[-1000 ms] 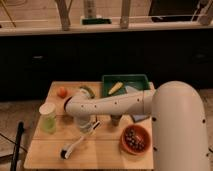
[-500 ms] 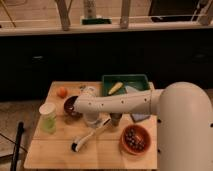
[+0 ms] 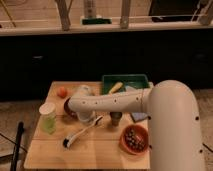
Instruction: Wipe table surface with brush
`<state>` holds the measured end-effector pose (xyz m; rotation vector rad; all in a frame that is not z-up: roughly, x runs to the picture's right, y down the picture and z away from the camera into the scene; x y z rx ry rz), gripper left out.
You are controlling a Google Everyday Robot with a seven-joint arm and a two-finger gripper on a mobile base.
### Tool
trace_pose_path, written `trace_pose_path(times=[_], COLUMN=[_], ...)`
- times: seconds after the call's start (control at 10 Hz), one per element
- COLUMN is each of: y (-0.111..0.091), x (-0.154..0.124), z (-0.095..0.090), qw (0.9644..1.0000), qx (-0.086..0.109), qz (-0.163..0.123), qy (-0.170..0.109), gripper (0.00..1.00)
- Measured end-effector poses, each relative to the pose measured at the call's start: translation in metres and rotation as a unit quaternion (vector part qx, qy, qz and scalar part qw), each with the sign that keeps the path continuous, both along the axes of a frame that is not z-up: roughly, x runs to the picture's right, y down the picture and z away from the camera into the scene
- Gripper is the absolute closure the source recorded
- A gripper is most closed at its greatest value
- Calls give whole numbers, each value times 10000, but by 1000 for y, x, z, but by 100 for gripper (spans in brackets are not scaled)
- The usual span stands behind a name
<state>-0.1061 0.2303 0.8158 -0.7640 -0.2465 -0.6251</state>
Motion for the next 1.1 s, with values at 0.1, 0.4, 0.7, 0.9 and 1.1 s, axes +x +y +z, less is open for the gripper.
trace_pose_path(times=[0.1, 0.4, 0.7, 0.9, 1.1], y=[6, 21, 25, 19, 6], x=[-15, -18, 18, 47, 57], z=[-4, -23, -31, -26, -10], qw=[9997, 9984, 9990, 9993, 9990], qx=[-76, -292, -358, -282, -120], qz=[-33, -174, -203, -155, -121], qy=[-226, -459, -145, 206, 416], gripper=[100, 100, 100, 100, 100])
